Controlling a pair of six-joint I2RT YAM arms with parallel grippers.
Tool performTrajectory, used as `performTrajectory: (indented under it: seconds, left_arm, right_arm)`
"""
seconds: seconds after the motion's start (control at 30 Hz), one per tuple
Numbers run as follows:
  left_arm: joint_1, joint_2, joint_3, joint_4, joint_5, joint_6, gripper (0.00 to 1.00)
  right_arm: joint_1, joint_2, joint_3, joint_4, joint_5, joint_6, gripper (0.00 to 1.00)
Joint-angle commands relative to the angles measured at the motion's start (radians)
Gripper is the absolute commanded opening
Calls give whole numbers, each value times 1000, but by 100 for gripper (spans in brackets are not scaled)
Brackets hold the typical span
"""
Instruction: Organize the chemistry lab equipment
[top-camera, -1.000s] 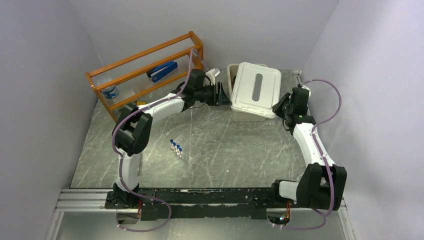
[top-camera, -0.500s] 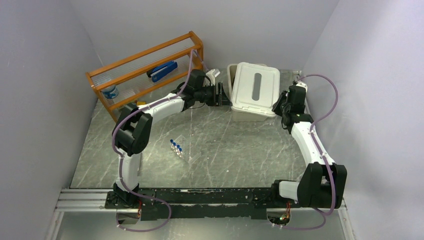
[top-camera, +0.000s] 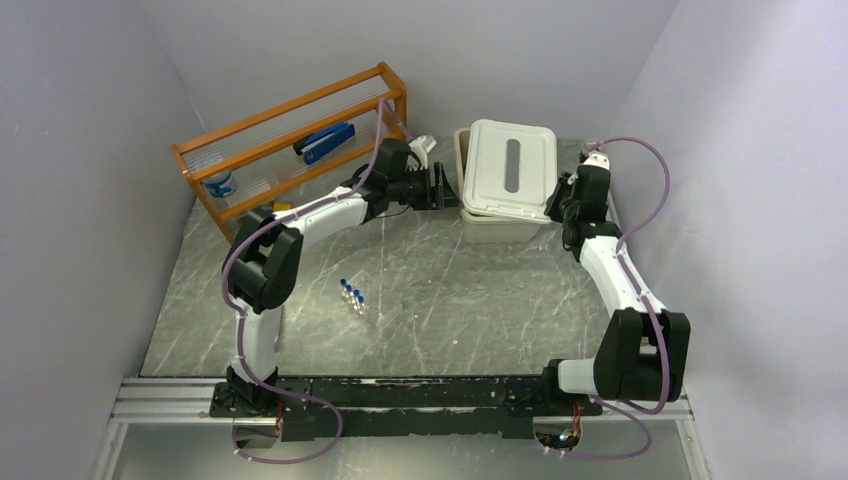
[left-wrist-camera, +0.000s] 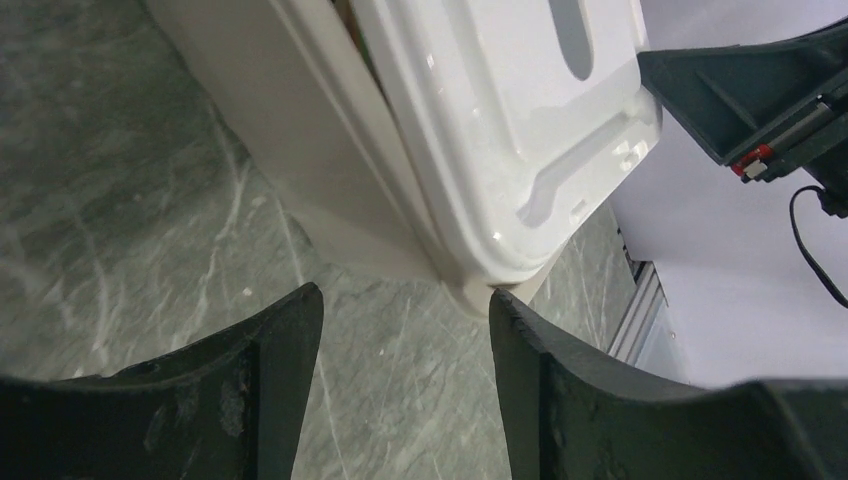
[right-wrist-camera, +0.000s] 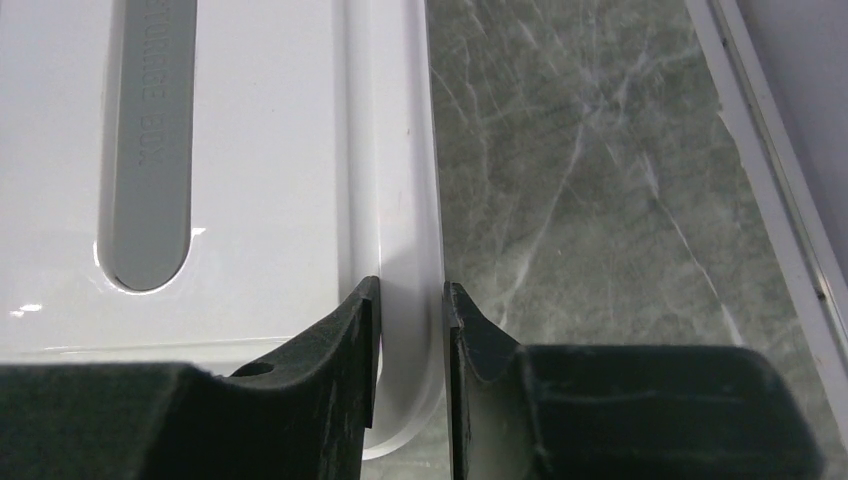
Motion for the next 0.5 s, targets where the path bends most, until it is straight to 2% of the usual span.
performTrajectory:
  seconds: [0.0,0.13,0.33,0.47]
  left_arm:
    - [-6,-133,-61,47,-176,-24,66]
    - [-4,-161,-72,42,-212,-18,67]
    - [-2,-123,-39,55,-167,-46,67]
    - [-4,-86,-16,57,-144,-60,67]
  right_arm:
    - [3,64,11,118,-58,-79,2]
    - [0,91,7,131,-132,-126,2]
    - [-7,77,0,135,-215,-198,4]
    - [-9,58,-8,140,-205,-238,10]
